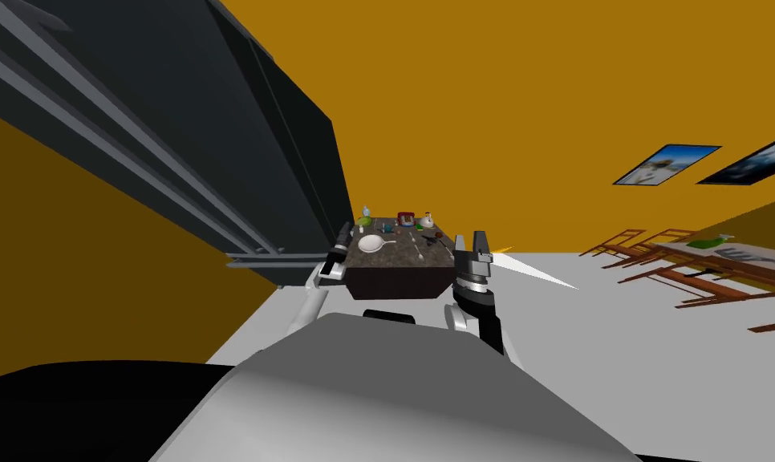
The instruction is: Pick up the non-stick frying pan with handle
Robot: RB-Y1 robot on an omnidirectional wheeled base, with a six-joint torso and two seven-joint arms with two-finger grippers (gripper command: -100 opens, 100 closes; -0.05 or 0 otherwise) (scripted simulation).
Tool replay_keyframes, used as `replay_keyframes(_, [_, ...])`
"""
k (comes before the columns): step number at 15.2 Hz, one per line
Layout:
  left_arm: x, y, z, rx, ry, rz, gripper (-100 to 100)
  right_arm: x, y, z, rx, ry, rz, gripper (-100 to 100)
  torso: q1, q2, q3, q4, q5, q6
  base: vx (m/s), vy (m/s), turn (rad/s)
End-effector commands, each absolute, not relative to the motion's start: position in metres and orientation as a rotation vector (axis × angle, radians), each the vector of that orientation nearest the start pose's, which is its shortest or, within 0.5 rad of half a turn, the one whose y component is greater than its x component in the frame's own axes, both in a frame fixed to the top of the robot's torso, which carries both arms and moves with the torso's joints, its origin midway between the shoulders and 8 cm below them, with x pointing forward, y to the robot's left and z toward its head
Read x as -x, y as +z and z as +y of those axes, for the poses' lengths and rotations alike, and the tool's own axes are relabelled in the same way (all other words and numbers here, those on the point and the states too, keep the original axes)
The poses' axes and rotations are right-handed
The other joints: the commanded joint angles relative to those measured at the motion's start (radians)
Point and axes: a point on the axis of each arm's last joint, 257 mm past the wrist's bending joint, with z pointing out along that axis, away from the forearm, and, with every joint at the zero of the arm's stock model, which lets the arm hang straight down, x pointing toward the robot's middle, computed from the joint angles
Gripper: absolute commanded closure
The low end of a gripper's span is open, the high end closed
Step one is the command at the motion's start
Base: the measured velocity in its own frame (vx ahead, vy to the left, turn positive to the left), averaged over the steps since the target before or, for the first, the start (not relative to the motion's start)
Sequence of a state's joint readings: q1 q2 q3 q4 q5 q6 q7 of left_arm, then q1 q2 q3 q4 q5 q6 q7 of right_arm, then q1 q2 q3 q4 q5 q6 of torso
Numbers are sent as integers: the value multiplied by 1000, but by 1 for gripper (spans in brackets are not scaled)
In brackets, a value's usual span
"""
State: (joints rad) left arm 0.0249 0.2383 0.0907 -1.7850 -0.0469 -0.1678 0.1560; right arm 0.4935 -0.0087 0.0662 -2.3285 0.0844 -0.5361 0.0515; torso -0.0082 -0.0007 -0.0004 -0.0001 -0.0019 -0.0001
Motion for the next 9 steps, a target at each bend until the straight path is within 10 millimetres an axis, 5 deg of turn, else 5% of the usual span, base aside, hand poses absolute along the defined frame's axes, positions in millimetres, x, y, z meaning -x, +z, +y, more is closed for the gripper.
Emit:
replay_keyframes(1, [-536, -87, 311, 891, -1212, 1020, -100, -331, 53, -242, -515, 1290, 615, 0, 0, 0, 0, 0, 0, 0, -23, -116, 102])
replay_keyframes(9, [-581, -125, 340, 1043, -1113, 1112, -100, -331, 53, -242, -515, 1290, 615, 0, 0, -1, 0, 0, 0, 0, -13, -108, 92])
